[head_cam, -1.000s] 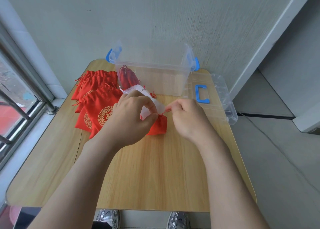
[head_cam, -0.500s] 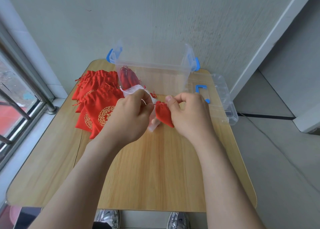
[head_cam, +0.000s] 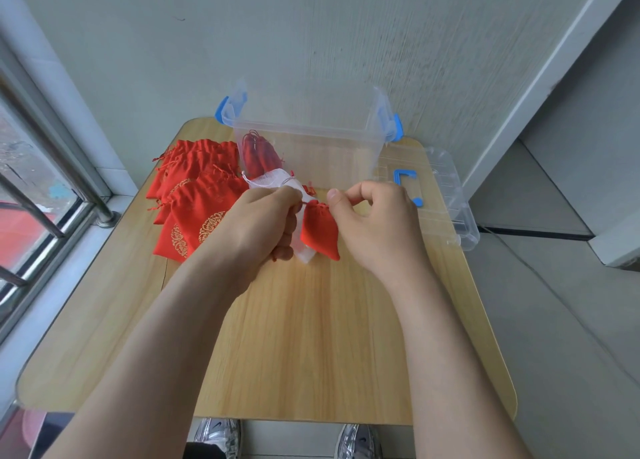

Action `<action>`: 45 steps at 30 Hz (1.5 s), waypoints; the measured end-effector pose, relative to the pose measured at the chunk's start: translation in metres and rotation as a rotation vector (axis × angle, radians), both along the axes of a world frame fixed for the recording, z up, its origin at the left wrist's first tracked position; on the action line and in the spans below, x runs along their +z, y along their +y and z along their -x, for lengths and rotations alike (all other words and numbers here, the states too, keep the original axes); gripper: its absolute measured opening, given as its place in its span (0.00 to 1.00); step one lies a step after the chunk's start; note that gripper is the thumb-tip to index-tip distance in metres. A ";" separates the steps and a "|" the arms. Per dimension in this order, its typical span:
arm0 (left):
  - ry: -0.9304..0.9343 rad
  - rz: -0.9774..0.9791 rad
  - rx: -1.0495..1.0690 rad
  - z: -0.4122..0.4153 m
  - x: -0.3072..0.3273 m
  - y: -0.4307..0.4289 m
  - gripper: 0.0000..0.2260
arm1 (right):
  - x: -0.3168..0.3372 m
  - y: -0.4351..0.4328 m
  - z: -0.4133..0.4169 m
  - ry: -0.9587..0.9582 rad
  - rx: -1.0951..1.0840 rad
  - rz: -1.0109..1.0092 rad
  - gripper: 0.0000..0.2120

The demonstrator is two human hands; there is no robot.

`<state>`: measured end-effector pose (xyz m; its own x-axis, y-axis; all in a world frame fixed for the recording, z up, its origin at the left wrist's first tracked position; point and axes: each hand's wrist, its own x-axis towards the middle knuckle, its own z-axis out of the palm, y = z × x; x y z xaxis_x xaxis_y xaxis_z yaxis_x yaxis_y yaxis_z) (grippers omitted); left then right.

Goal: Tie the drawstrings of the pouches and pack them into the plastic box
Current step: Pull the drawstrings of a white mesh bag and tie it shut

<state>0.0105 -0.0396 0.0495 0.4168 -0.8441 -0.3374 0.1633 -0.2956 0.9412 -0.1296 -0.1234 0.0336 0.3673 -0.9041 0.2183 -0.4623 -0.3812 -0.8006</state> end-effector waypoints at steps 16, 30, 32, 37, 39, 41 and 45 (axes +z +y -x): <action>0.366 0.195 0.125 0.000 0.002 0.000 0.08 | 0.011 0.008 0.000 0.090 0.070 -0.163 0.15; -0.295 0.180 -0.110 0.004 -0.005 0.006 0.14 | 0.006 0.004 -0.003 -0.100 0.178 -0.064 0.04; -0.284 0.194 -0.106 0.003 -0.004 0.007 0.13 | 0.006 0.003 -0.003 -0.102 0.143 -0.070 0.03; -0.259 0.177 -0.075 0.004 -0.005 0.005 0.14 | 0.012 0.007 -0.005 -0.124 0.126 -0.180 0.07; -0.229 0.187 -0.073 0.003 -0.005 0.005 0.14 | 0.014 0.009 -0.006 -0.147 0.133 -0.259 0.07; -0.198 0.183 -0.076 0.000 -0.006 0.007 0.13 | 0.015 0.010 -0.006 -0.159 0.125 -0.309 0.08; -0.210 0.172 -0.094 -0.003 -0.008 0.010 0.08 | 0.013 0.009 -0.004 -0.168 0.078 -0.345 0.10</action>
